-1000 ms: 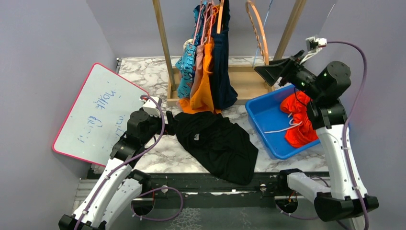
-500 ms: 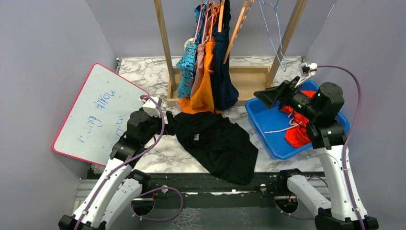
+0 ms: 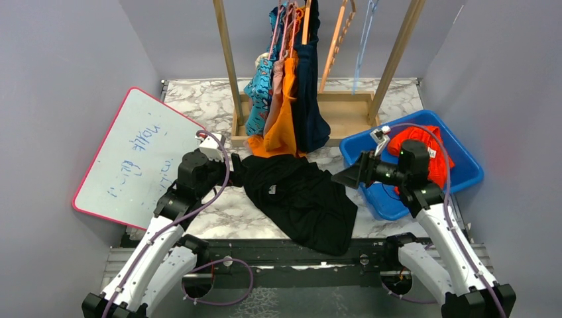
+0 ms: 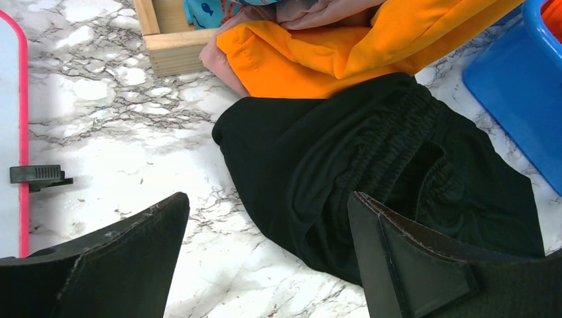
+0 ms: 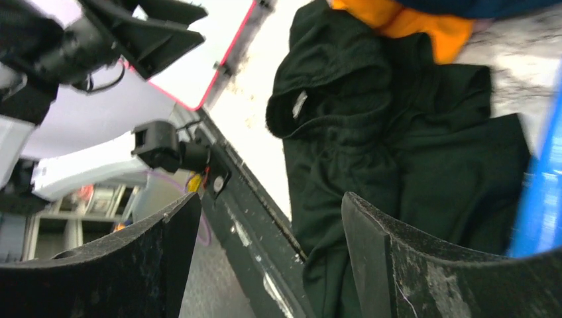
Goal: Remove the shorts from the hanger
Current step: Pick up the shorts at the center of the board.
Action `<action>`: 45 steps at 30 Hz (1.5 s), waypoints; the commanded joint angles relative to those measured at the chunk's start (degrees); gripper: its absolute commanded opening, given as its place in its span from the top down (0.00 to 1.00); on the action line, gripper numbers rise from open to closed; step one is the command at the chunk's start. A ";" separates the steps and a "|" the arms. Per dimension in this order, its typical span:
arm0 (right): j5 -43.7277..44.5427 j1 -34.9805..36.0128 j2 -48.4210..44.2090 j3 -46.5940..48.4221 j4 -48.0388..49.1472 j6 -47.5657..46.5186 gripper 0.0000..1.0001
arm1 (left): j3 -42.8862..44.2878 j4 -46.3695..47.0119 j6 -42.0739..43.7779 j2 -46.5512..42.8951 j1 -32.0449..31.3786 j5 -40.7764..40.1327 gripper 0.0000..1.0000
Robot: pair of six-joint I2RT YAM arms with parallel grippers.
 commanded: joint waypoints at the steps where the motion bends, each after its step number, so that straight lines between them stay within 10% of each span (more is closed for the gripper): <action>1: 4.10 9.38 2.87 -0.37 0.65 -2.53 0.20 | 1.45 0.50 0.29 -0.38 -0.03 -0.47 0.08; 7: 40.13 38.97 12.98 1.01 5.33 -4.72 0.19 | 1.62 0.03 0.19 -0.37 -0.02 -1.51 0.07; 11: 56.39 44.88 20.75 3.55 5.76 -5.77 0.16 | 1.51 -0.03 0.10 -1.07 -0.04 -2.44 0.06; 25: 54.84 45.05 49.28 13.31 10.78 -6.39 0.11 | 1.47 -0.04 0.18 -1.68 -0.03 -2.90 0.06; 31: 62.19 46.70 54.73 15.37 5.67 -6.87 0.45 | 1.45 -0.04 0.09 -1.67 -0.04 -2.84 0.06; 35: 63.05 47.46 50.33 14.39 6.27 -9.34 0.96 | 1.47 -0.01 0.09 -1.73 -0.03 -2.78 0.06; 45: 40.83 47.47 25.21 12.96 18.20 -11.02 0.99 | 1.49 -0.16 0.05 -2.25 0.02 -3.42 0.06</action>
